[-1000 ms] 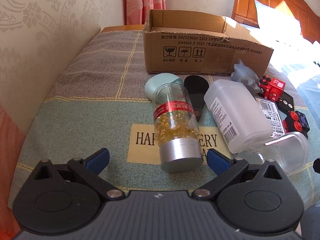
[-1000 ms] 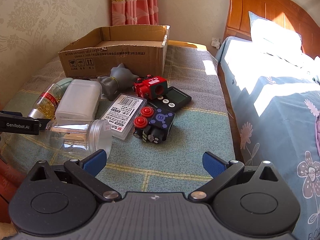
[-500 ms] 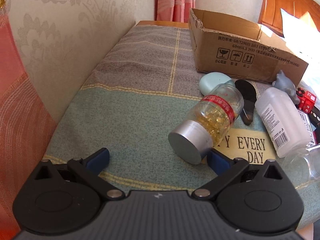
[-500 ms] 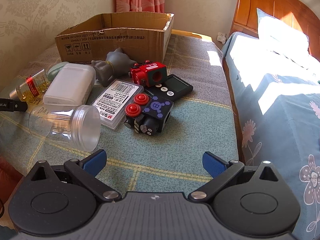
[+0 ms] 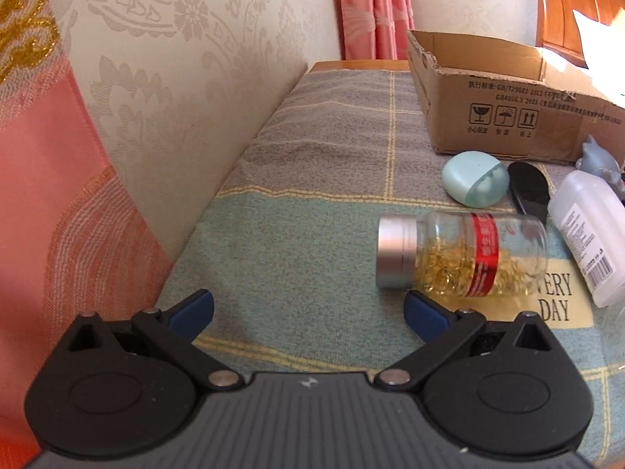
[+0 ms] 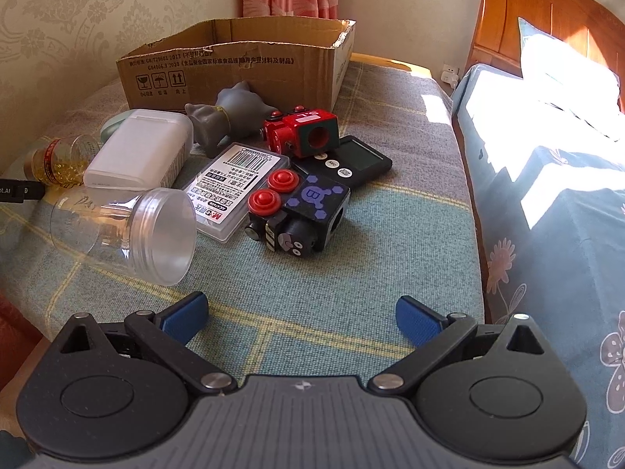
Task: Organize rigid objects
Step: 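Grasp the capsule bottle with the left tool while the right tool grasps the dark red-button toy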
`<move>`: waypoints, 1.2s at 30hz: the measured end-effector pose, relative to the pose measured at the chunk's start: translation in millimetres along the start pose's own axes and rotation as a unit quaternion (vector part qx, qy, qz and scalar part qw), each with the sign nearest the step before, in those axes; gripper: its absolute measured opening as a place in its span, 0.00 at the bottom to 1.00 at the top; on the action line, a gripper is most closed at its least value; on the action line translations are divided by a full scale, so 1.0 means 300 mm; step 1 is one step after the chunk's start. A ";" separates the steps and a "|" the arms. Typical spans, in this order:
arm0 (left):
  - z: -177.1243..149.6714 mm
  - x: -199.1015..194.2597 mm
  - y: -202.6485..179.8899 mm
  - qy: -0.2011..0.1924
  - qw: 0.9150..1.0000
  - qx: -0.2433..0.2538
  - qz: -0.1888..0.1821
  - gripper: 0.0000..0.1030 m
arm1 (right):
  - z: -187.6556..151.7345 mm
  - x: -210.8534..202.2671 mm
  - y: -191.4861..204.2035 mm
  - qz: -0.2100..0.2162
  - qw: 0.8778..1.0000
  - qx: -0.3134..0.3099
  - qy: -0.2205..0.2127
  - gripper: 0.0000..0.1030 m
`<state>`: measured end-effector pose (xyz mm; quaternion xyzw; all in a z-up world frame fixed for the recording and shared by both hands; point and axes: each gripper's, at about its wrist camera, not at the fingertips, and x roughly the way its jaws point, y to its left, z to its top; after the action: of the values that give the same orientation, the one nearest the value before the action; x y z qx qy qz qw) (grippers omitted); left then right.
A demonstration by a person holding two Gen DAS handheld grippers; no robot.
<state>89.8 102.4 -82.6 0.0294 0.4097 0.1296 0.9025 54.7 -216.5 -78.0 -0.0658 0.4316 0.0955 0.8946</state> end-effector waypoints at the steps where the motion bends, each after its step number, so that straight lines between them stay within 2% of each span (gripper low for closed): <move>1: 0.002 0.002 0.003 0.002 1.000 0.000 -0.002 1.00 | 0.000 0.001 -0.001 0.002 1.000 -0.002 -0.001 1.00; 4: 0.000 -0.006 -0.006 0.005 1.000 0.010 -0.026 0.99 | 0.003 0.004 -0.006 0.008 1.000 -0.008 -0.002 1.00; 8: -0.032 -0.032 -0.027 0.012 0.994 0.032 -0.105 1.00 | 0.002 0.005 -0.011 0.016 1.000 -0.018 -0.007 1.00; 12: -0.052 -0.042 -0.051 0.010 0.988 0.044 -0.148 1.00 | -0.003 0.005 -0.017 0.026 0.999 -0.028 -0.017 1.00; 24: -0.057 -0.023 -0.080 -0.022 0.987 0.047 -0.151 1.00 | 0.022 0.028 -0.060 0.069 0.994 -0.077 -0.020 1.00; 31: -0.057 -0.017 -0.086 -0.030 0.988 0.037 -0.147 1.00 | 0.078 0.057 -0.086 0.102 0.987 -0.121 0.000 1.00; 36: -0.060 -0.018 -0.086 -0.034 0.988 0.035 -0.147 1.00 | 0.142 0.064 -0.078 0.111 0.977 -0.180 -0.012 1.00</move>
<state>78.4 75.2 -94.5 0.0050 0.3834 -0.0199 0.9233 104.0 -228.6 -65.9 -0.1759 0.4013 0.2712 0.8570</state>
